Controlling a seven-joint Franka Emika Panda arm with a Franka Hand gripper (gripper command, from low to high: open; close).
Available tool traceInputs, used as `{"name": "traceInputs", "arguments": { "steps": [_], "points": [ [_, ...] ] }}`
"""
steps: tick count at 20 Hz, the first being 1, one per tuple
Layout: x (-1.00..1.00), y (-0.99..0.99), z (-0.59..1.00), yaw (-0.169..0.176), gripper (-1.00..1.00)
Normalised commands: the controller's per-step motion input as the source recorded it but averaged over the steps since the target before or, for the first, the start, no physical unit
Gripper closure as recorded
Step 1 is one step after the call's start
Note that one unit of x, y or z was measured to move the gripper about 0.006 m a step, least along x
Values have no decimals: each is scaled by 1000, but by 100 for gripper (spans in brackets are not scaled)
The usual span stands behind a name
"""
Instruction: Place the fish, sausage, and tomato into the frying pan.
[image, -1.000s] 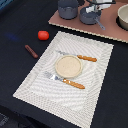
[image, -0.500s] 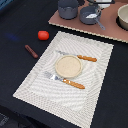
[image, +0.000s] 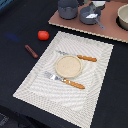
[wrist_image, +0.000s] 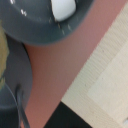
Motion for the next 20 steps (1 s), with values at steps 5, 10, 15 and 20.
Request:
{"name": "traceInputs", "arguments": {
  "steps": [5, 10, 15, 20],
  "points": [
    [-693, -582, 254, -29, -100],
    [-666, -616, 43, -40, -100],
    [-713, -675, -124, -25, -100],
    [-705, -706, -175, -21, -100]
  ]
}}
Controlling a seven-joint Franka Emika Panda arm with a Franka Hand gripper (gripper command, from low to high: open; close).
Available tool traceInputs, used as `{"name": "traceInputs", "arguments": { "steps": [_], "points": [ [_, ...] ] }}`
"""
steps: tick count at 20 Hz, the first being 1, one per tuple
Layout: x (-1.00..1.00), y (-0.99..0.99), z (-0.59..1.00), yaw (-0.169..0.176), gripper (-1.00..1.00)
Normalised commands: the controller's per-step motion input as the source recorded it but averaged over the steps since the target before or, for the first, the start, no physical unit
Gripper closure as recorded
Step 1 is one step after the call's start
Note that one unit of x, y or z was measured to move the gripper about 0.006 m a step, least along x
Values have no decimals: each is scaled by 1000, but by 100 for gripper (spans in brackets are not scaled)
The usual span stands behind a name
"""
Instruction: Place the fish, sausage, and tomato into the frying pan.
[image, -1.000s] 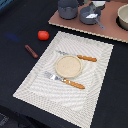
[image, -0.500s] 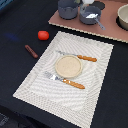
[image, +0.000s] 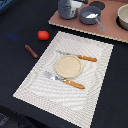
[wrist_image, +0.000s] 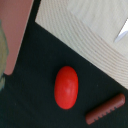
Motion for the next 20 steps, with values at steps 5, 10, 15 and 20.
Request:
{"name": "traceInputs", "arguments": {
  "steps": [5, 10, 15, 20],
  "points": [
    [-695, -722, -259, -26, -100],
    [-689, -750, -359, -36, -100],
    [-687, -755, -355, -37, -100],
    [-726, -572, -361, -96, -100]
  ]
}}
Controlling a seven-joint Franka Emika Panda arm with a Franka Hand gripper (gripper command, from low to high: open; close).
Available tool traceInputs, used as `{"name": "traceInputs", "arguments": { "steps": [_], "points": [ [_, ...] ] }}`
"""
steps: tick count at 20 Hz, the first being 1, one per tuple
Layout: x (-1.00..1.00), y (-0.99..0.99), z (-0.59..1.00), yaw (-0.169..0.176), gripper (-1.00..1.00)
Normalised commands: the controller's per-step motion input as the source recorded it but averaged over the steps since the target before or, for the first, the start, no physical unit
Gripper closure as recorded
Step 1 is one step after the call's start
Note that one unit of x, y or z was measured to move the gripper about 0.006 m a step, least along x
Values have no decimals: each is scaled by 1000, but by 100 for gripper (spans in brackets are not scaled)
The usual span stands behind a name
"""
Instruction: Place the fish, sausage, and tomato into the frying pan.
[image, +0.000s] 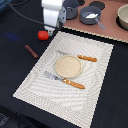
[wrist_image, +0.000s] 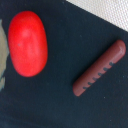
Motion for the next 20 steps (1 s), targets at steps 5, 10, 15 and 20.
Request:
{"name": "traceInputs", "arguments": {
  "steps": [5, 10, 15, 20],
  "points": [
    [-703, -419, -330, -159, -100],
    [-622, -359, -284, -193, -100],
    [-535, -396, -335, -165, -100],
    [-282, -187, -433, -122, -100]
  ]
}}
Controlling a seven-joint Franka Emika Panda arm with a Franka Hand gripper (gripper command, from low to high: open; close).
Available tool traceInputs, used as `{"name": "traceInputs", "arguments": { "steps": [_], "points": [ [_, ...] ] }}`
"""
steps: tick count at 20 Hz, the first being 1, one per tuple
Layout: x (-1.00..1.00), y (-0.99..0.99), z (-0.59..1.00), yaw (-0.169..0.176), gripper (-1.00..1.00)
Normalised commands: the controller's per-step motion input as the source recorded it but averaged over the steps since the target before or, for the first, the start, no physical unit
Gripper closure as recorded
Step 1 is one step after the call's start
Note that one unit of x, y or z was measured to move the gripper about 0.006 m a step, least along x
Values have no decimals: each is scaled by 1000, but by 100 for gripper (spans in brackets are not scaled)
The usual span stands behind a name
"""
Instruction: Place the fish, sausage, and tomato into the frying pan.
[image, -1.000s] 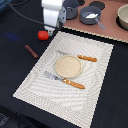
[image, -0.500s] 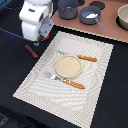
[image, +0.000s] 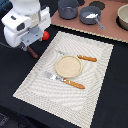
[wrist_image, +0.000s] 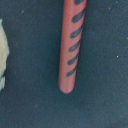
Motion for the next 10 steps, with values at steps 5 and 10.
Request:
{"name": "traceInputs", "arguments": {
  "steps": [5, 10],
  "points": [
    [-281, 3, -515, -84, -100],
    [-505, 12, -492, -56, -100]
  ]
}}
